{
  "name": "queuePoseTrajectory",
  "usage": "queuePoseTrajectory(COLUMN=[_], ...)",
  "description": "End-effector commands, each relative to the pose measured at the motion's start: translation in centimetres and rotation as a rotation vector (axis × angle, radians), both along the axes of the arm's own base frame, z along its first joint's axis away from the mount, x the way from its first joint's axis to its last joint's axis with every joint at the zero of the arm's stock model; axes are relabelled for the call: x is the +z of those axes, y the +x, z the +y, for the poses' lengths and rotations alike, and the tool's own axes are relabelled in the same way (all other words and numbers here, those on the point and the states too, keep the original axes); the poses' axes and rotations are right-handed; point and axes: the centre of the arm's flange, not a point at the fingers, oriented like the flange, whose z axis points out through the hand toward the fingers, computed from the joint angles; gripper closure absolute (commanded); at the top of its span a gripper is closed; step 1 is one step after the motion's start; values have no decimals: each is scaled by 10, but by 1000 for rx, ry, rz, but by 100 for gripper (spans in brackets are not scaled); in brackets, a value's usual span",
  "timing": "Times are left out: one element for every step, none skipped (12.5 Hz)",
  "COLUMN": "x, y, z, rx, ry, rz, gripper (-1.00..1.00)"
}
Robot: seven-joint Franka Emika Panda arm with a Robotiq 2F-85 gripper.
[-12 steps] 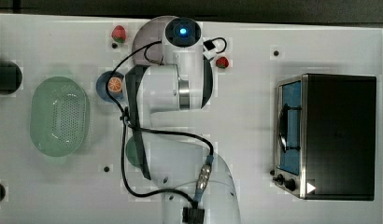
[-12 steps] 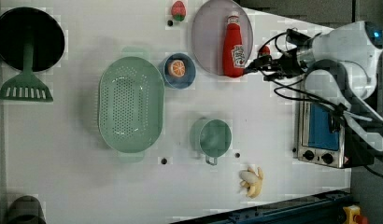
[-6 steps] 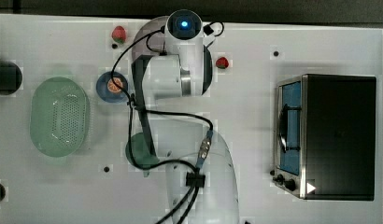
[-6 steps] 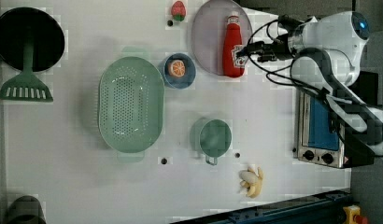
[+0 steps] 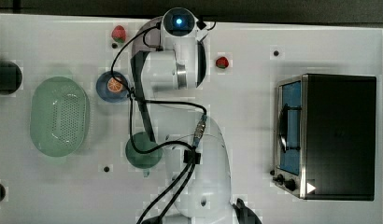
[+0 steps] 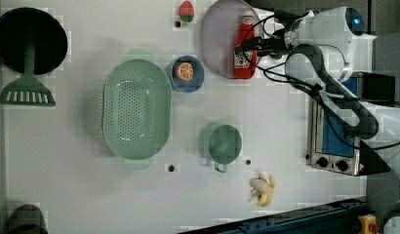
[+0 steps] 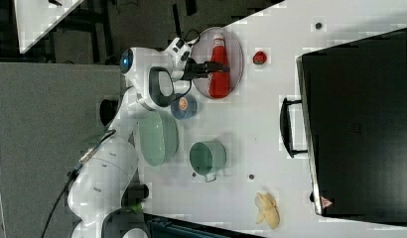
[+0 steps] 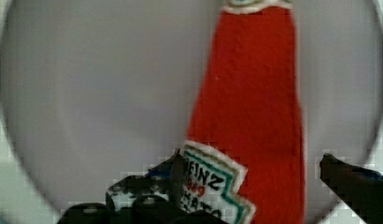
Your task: Pick ketchup from plate and place it on table.
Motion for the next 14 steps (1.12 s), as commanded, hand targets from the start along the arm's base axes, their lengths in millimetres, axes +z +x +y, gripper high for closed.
queuePoseTrajectory(x=[-6,-11,-8,-8,-5,-2,0,4,11,24,43,66,90,114], y=[8,8,10,10,12,14,15,16,17,19,21,21,19,15], z=[5,4,7,6,7,7,6,5,5,3,2,-1,-4,-8], rx=[48,48,50,49,49,49,48,47,46,44,40,27,4,-13], ry=[-1,1,5,4,5,5,4,4,3,1,-2,-6,-3,5], rz=[-34,-34,-53,-53,-59,-64,-66,-72,-80,-86,-92,-86,-64,-36], gripper=[-100,-93,-69,-43,-20,-15,-15,-15,-15,-15,-15,-15,-15,-15])
